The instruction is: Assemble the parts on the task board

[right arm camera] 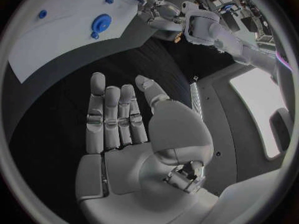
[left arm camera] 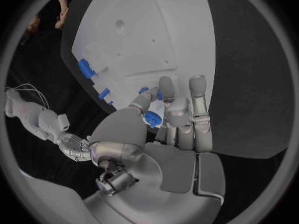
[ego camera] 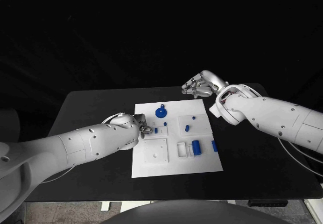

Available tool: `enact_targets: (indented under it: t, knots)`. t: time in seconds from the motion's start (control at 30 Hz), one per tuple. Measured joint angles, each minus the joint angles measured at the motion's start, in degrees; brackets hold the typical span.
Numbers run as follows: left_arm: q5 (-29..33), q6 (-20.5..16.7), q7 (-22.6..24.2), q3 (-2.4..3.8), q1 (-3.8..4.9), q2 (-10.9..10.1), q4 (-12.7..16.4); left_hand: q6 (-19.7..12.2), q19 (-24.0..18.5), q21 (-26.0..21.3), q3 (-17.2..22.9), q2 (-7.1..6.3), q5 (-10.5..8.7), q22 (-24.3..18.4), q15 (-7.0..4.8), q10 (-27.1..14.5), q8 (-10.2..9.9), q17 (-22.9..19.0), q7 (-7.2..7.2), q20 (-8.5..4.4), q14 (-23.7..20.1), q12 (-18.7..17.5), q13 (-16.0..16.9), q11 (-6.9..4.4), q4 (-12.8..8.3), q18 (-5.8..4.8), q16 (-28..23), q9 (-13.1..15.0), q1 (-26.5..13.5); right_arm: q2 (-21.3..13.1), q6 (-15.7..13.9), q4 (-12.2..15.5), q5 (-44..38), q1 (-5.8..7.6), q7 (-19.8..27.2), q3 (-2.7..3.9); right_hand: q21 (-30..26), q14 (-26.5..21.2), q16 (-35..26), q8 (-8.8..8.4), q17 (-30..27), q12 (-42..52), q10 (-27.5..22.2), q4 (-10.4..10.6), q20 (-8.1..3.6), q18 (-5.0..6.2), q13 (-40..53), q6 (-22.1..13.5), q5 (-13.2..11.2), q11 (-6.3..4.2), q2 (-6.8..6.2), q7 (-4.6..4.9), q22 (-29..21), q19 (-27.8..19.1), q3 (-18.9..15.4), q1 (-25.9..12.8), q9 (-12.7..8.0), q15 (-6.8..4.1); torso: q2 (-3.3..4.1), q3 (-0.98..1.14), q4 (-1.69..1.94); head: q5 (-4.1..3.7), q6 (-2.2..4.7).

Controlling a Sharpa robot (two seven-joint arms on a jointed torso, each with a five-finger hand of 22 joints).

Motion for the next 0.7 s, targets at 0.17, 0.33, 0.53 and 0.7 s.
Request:
enact_targets:
  t: [0.17,0.33,0.53,0.7]
  knots:
    - [-0.14,-0.08,-0.02,-0.02,-0.02,0.08,-0.09,0.09,0.00,0.00,-0.06,0.00,-0.33,0.03,0.06,0.01,-0.13,0.00,0.00,0.00,0.06,0.00,0.00,0.01,-0.06,0.00,0.00,-0.14,0.00,0.01,0.01,-0.01,0.06,0.00,0.00,0.00,0.00,0.00,0.00,0.00,0.00,0.00,0.00,0.00,0.00,0.00,0.00,0.00,0.00,0.00,0.00,0.00,0.02,0.00,0.00,0.00,0.00,0.00,-0.01,-0.01,-0.03,-0.02,0.04]
    - [-0.16,-0.11,-0.02,-0.02,-0.04,0.26,-0.36,0.46,0.00,0.00,-0.16,0.00,-4.70,0.05,0.07,0.02,-0.89,-0.03,-0.39,0.00,0.07,0.00,0.00,0.03,-0.16,0.00,0.00,-0.44,0.00,0.00,0.02,-0.01,0.12,0.00,0.01,0.00,0.00,0.00,0.00,0.00,0.00,0.00,0.00,0.00,0.00,0.00,0.00,0.00,0.28,0.00,-0.31,0.00,0.01,0.00,0.00,-0.31,0.00,0.00,0.00,-0.02,-0.03,-0.02,0.09]
    - [-0.14,0.30,0.04,0.01,0.01,0.53,-0.79,0.81,0.00,-0.29,-3.89,0.84,-10.07,0.04,0.37,-0.51,-3.14,-1.35,-0.73,0.00,-0.24,0.00,0.07,0.48,2.33,0.00,-0.71,-1.61,2.92,-0.03,0.04,0.01,0.19,0.00,0.01,0.00,0.00,0.00,0.00,0.00,0.00,0.00,0.00,0.00,0.00,0.00,0.00,0.00,0.28,0.00,-0.31,0.00,0.04,0.00,0.00,-0.30,0.00,0.00,-0.01,-0.01,-0.02,-0.15,0.07]
    - [-0.06,0.92,0.12,0.08,0.10,0.85,-1.30,0.82,0.00,-0.56,-5.80,0.64,-10.41,0.03,0.38,-0.76,-3.67,-1.93,-0.74,0.00,-0.25,0.27,0.07,0.24,4.41,0.00,-0.84,-1.70,4.78,-0.03,0.05,0.02,0.22,0.00,0.01,0.00,0.00,0.00,0.00,0.00,0.00,0.00,0.00,0.00,0.00,0.00,0.00,0.00,0.28,0.00,-0.30,0.00,0.06,0.00,0.00,-0.30,0.00,0.00,-0.02,0.02,-0.01,-0.24,0.00]
